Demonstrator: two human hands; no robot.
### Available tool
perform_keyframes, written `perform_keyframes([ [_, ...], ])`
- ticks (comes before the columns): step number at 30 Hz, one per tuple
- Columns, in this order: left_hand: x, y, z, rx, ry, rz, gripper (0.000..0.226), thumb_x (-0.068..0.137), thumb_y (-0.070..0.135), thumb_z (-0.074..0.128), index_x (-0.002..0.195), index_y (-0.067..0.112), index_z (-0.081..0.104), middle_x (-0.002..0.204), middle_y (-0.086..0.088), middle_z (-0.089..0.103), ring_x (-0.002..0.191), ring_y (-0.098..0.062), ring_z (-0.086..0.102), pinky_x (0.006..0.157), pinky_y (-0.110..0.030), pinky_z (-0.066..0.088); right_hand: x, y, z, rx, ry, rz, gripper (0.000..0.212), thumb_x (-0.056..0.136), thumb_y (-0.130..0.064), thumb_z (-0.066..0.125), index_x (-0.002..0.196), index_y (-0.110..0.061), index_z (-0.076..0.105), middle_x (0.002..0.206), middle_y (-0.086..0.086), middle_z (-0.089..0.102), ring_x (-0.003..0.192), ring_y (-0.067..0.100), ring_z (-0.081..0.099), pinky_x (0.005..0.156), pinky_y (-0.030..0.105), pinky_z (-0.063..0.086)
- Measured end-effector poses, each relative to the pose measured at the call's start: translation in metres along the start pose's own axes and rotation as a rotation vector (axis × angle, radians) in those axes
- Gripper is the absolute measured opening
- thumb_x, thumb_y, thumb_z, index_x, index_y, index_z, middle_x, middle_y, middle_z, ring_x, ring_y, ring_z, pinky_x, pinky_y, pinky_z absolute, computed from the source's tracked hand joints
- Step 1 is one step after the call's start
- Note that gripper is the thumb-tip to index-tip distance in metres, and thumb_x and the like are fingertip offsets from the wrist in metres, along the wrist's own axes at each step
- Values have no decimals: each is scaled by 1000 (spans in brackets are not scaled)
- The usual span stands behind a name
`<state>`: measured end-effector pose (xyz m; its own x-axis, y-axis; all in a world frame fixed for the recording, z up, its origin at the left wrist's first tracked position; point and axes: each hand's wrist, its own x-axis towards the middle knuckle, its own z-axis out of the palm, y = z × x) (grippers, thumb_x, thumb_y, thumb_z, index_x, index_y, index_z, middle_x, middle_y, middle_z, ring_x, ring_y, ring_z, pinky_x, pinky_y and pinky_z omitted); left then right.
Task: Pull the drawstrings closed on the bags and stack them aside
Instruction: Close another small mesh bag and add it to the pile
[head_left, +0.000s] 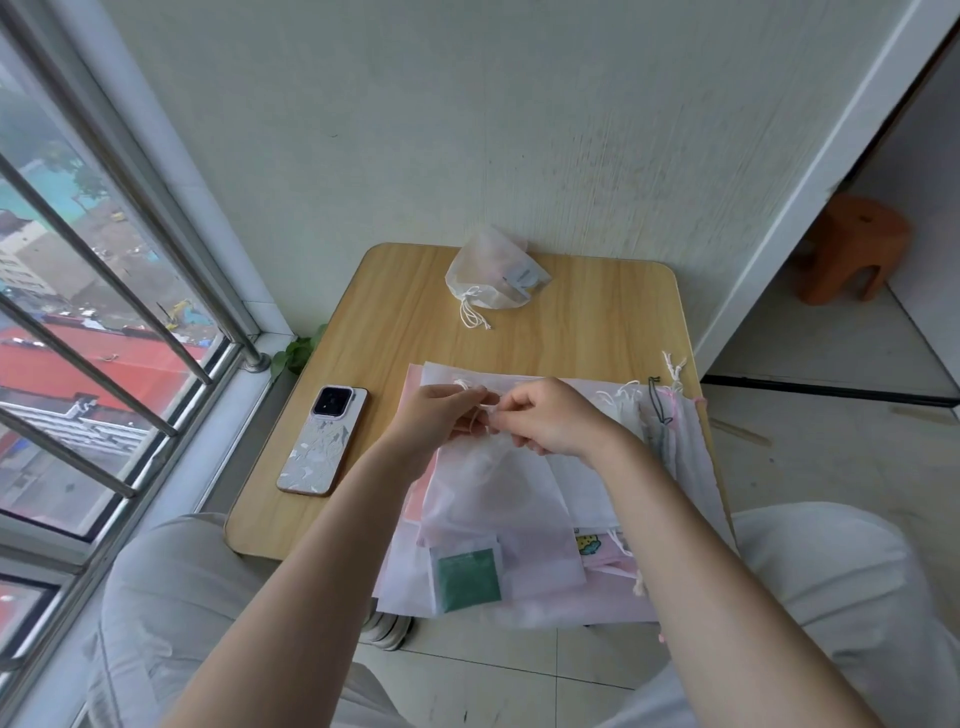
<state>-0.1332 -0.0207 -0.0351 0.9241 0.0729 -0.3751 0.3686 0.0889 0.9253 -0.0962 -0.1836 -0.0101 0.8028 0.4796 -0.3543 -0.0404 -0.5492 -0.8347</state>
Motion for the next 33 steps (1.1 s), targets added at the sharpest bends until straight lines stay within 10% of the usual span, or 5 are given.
perform_keyframes([
  [8, -1, 0, -9, 79, -31, 11, 22, 81, 0, 73, 103, 2, 71, 92, -18, 72, 86, -30, 68, 91, -43, 54, -1, 3, 0, -108, -45, -47, 16, 86, -28, 68, 81, -15, 77, 70, -5, 63, 65, 7, 54, 60, 19, 40],
  [17, -6, 8, -3, 258, -24, 131, 27, 76, 1, 79, 102, 2, 71, 92, -17, 72, 78, -13, 67, 71, -17, 53, 18, 15, 6, 88, 37, -20, 18, 94, -10, 54, 105, -11, 68, 104, 8, 72, 91, 14, 64, 85, 25, 49],
  [24, -13, 10, 2, 735, 225, 422, 14, 76, 7, 78, 83, 18, 75, 70, 18, 64, 65, 17, 56, 62, -2, 39, 21, 24, 11, 299, -20, -7, 18, 86, -21, 72, 101, -11, 74, 94, 4, 74, 85, 8, 64, 84, 25, 49],
  [27, -13, 3, 7, 727, 285, 498, 10, 76, 6, 77, 83, 13, 76, 69, 13, 67, 64, 5, 61, 62, -7, 43, 20, 23, 7, 300, -80, 24, 23, 90, -23, 69, 104, -5, 74, 72, -2, 62, 56, 1, 49, 58, 14, 39],
  [33, -9, -4, 2, 519, 298, 333, 11, 75, 10, 81, 80, 11, 71, 70, 6, 70, 63, -3, 65, 64, -19, 53, 18, 28, 3, 462, -167, 106, 21, 91, -15, 67, 108, -3, 68, 69, -5, 62, 58, 5, 52, 57, 17, 41],
])
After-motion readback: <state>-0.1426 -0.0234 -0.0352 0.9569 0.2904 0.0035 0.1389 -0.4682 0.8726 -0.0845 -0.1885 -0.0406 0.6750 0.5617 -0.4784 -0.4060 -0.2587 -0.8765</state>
